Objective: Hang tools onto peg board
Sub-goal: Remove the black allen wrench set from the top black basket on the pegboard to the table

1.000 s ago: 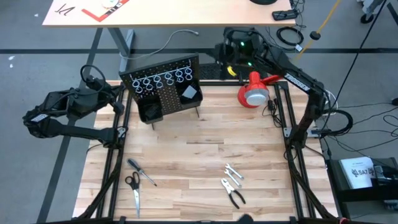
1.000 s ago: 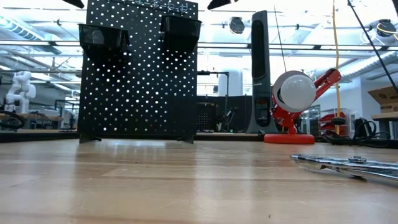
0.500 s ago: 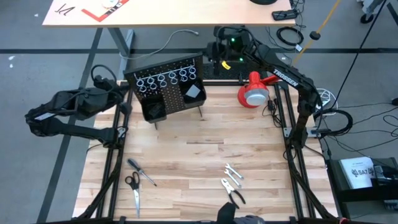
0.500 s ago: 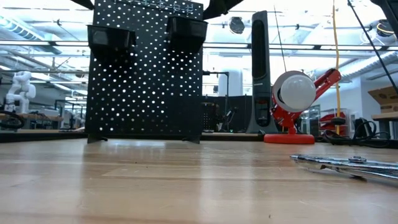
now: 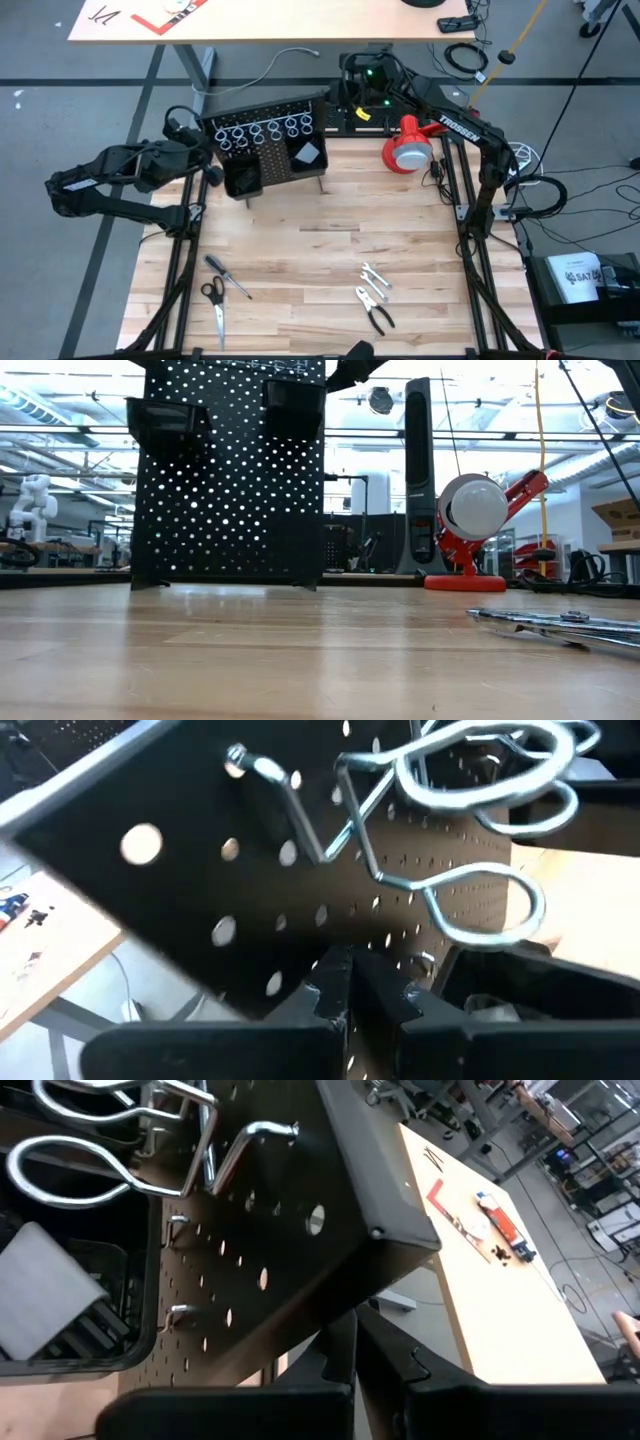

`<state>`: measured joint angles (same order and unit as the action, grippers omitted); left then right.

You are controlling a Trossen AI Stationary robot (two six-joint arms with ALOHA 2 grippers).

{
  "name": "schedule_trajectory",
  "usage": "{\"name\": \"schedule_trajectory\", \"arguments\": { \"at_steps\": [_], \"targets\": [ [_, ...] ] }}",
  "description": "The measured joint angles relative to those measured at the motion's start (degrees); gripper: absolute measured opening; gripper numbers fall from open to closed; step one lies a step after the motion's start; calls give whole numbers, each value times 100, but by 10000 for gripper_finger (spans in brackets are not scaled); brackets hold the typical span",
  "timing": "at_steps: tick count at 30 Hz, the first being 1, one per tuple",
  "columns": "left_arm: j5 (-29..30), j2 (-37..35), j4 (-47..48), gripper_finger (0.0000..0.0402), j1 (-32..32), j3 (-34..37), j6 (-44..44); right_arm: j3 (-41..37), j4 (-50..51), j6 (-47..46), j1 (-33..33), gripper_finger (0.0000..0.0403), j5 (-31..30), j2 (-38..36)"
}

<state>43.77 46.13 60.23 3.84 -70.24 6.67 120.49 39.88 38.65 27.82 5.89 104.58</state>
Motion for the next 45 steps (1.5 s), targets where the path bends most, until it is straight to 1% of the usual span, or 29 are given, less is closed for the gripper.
{"name": "schedule_trajectory", "arguments": {
  "at_steps": [6, 14, 17, 21, 24, 28, 30, 32, 35, 37, 41, 45],
  "targets": [
    [20, 0, 0, 13, 4, 0, 11, 0, 86, -29, -126, 0, -54, -80],
    [22, -11, 17, 13, 4, 0, 33, 0, 405, -181, -302, 3, -860, -289],
    [20, -84, 22, 13, 4, 2, 36, 0, 739, -300, -341, 19, -1144, -475],
    [17, -247, 22, 13, 4, 2, 47, 0, 1111, -541, -440, 60, -1327, -763],
    [-75, -405, 28, 13, 4, 2, 40, 4, 1419, -618, -591, 100, -1203, -939],
    [-132, -608, 31, 13, 4, 2, -112, 7, 1960, -522, -845, 150, -363, -952],
    [-137, -689, 31, 13, 4, 2, -151, 7, 2107, -338, -1015, 164, -138, -848],
    [-143, -742, 31, 13, 4, 2, -155, 7, 2187, -91, -1154, 167, -120, -680],
    [-157, -825, 31, 13, 4, 2, -144, 0, 2118, 337, -1303, 159, -148, -398],
    [-157, -855, 31, 13, 4, 2, -120, 0, 1907, 637, -1364, 150, -167, -244],
    [-159, -857, 29, 13, 4, 2, -102, 0, 1418, 1043, -1412, 138, -454, -1],
    [-237, -843, 29, 13, 7, 2, -100, 0, 1244, 1260, -1420, 135, -432, 191]
  ]
}}
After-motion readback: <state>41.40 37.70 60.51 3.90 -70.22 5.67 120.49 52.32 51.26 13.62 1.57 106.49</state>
